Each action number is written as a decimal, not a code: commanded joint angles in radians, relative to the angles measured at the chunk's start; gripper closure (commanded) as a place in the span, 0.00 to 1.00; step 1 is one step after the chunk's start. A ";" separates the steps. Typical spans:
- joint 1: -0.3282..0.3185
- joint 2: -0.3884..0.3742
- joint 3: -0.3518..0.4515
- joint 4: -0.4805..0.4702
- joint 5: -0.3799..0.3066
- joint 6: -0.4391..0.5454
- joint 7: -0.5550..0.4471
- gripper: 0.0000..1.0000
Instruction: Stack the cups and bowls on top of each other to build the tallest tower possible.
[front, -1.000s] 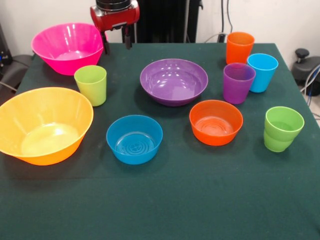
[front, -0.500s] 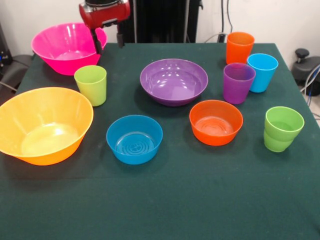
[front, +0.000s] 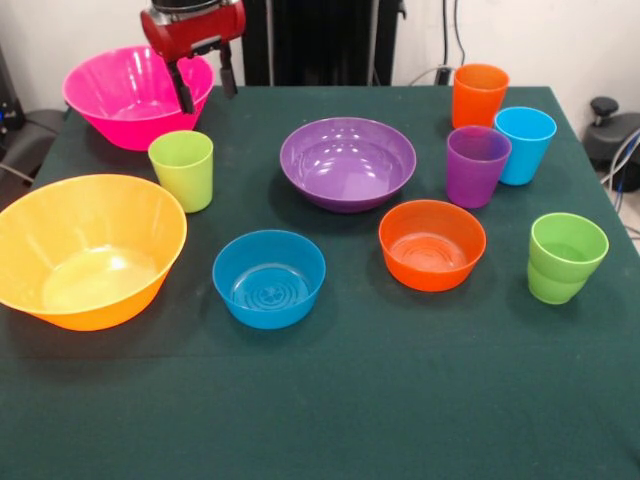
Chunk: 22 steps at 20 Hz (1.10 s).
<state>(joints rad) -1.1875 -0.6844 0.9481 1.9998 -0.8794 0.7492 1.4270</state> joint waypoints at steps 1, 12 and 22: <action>0.042 0.063 0.042 -0.051 -0.048 -0.010 -0.283 0.00; 0.083 0.035 -0.006 -0.069 -0.092 0.020 -0.230 0.00; 0.125 -0.010 -0.062 -0.088 -0.190 0.016 -0.192 0.00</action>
<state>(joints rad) -1.1278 -0.6839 0.9426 1.9744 -0.9575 0.7492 1.4247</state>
